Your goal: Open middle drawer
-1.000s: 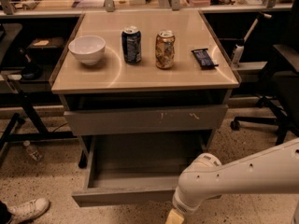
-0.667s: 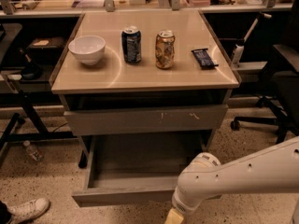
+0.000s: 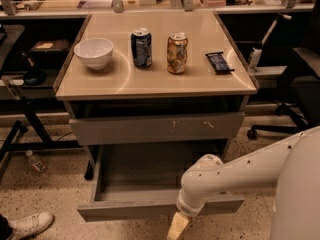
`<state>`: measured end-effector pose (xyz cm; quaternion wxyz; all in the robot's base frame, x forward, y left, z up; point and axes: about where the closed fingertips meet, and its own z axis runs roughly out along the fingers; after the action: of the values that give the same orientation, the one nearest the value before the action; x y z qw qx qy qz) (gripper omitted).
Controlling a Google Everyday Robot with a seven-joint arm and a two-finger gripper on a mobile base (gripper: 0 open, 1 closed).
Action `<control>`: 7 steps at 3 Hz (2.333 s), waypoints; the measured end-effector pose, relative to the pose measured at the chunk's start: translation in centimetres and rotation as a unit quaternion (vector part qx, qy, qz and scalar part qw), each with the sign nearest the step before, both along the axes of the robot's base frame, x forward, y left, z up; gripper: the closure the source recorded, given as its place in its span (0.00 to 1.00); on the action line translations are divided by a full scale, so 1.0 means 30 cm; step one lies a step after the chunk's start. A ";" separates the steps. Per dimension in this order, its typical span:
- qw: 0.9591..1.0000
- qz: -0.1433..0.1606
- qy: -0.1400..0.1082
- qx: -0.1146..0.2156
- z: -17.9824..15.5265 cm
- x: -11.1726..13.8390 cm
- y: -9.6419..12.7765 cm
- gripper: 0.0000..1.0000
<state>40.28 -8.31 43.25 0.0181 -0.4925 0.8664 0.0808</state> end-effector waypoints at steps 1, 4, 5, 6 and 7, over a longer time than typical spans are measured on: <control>1.000 0.002 -0.001 0.002 -0.002 0.008 0.006 0.19; 1.000 0.002 -0.001 0.002 -0.002 0.008 0.006 0.88; 1.000 0.002 -0.001 0.002 0.003 0.007 -0.003 1.00; 1.000 -0.014 0.002 0.005 0.010 -0.038 -0.020 1.00; 1.000 -0.020 0.002 0.006 0.009 -0.055 -0.027 1.00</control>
Offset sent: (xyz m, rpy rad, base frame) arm 0.0025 0.0017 -0.0006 0.0041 -0.0026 0.0042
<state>38.63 -9.14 43.51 0.0210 -0.4750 0.8755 0.0861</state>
